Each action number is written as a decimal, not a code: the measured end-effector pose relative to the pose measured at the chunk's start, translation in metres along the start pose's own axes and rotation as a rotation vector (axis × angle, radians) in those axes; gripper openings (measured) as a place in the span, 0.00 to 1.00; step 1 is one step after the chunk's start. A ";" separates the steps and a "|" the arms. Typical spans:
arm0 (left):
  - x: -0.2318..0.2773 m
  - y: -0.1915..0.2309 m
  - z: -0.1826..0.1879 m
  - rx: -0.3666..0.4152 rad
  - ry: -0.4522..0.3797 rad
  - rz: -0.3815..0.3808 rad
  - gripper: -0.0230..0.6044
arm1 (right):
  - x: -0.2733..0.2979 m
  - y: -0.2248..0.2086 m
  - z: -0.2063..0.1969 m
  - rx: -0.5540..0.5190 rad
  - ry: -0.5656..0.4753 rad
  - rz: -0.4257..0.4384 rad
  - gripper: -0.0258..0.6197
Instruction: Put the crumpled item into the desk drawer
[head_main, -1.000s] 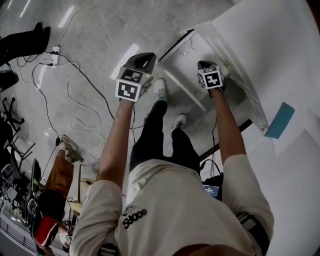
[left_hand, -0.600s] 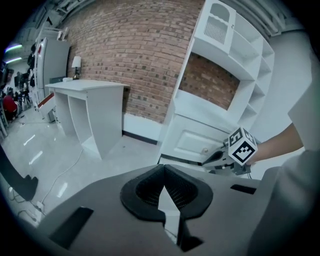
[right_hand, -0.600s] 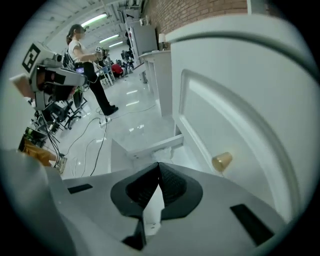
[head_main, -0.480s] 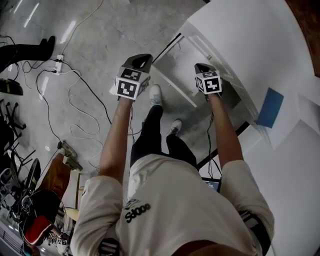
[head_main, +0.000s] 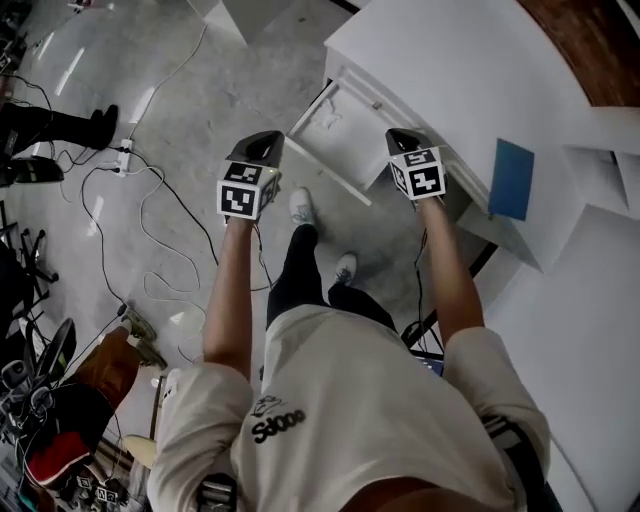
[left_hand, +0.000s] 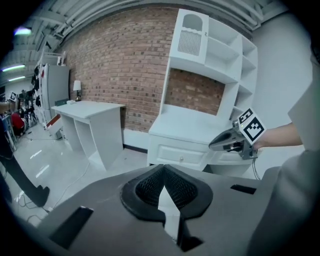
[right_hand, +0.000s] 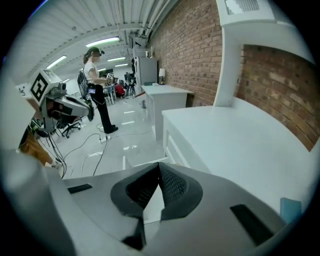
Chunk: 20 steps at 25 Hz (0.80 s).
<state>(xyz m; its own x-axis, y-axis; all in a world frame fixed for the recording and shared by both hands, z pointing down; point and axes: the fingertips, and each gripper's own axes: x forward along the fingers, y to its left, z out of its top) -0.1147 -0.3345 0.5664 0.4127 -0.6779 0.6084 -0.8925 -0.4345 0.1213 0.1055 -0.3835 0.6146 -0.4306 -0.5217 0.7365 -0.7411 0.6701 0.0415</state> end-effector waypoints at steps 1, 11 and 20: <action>-0.009 -0.005 0.005 0.010 -0.008 0.010 0.06 | -0.015 -0.001 0.007 -0.004 -0.025 -0.008 0.05; -0.095 -0.089 0.065 0.151 -0.145 0.070 0.06 | -0.188 -0.019 0.072 -0.097 -0.319 -0.086 0.05; -0.191 -0.147 0.120 0.265 -0.308 0.165 0.06 | -0.322 -0.001 0.078 -0.219 -0.464 -0.146 0.05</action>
<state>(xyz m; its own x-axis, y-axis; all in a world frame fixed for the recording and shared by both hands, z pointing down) -0.0409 -0.2121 0.3382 0.3391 -0.8787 0.3360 -0.8899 -0.4155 -0.1884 0.2045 -0.2568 0.3244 -0.5504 -0.7632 0.3385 -0.7069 0.6417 0.2974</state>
